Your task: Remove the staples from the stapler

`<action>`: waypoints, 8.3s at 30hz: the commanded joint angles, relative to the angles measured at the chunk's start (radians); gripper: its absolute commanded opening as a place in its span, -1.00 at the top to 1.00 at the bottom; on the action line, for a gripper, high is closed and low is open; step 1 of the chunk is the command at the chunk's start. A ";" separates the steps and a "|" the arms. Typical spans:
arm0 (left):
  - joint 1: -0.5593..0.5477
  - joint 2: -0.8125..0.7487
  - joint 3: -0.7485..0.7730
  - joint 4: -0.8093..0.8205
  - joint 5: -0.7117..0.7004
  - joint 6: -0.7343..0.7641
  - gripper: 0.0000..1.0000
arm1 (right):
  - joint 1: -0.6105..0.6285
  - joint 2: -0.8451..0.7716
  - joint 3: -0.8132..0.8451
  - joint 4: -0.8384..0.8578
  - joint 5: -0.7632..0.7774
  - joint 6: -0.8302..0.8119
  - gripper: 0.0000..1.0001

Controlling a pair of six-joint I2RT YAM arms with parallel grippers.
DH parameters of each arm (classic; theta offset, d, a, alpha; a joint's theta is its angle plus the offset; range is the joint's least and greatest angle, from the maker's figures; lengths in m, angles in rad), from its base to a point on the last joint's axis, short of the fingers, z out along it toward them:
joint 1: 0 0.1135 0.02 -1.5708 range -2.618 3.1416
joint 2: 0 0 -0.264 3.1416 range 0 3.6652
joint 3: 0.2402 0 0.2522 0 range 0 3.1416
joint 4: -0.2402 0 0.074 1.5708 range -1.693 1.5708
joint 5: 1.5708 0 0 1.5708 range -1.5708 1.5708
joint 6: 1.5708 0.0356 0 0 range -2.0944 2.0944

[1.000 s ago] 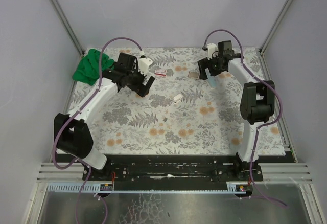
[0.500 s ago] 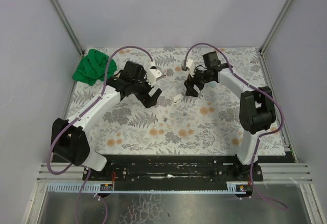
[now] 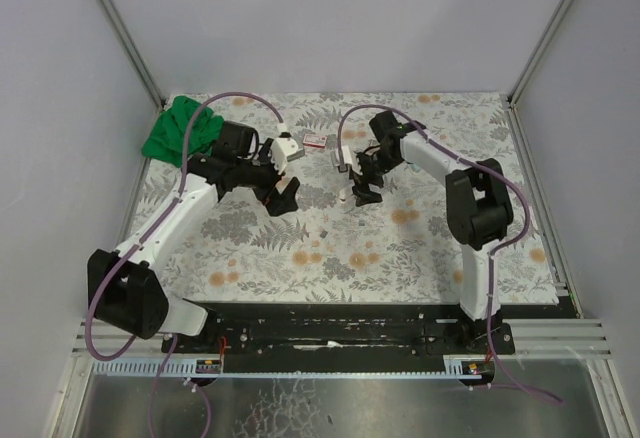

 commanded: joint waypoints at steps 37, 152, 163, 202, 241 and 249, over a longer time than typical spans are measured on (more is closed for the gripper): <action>0.080 -0.004 -0.051 0.035 0.153 -0.032 -1.00 | 0.107 0.066 0.129 -0.147 0.059 -0.243 0.79; -0.030 0.551 0.308 0.125 0.783 -0.528 0.12 | -0.010 -0.719 -0.702 1.034 -0.428 0.809 1.00; -0.030 0.551 0.313 0.125 0.779 -0.550 0.49 | -0.010 -0.711 -0.707 0.988 -0.424 0.725 0.98; -0.080 0.374 0.257 0.242 -0.084 -0.684 0.51 | 0.080 -0.445 -0.451 0.865 0.229 1.403 -0.98; -0.089 0.258 0.189 0.310 -0.096 -0.646 0.63 | 0.039 -0.447 -0.496 0.792 0.301 1.301 -0.98; -0.065 0.247 0.181 0.334 -0.025 -0.652 0.63 | 0.006 -0.449 -0.510 0.822 0.214 1.334 -0.92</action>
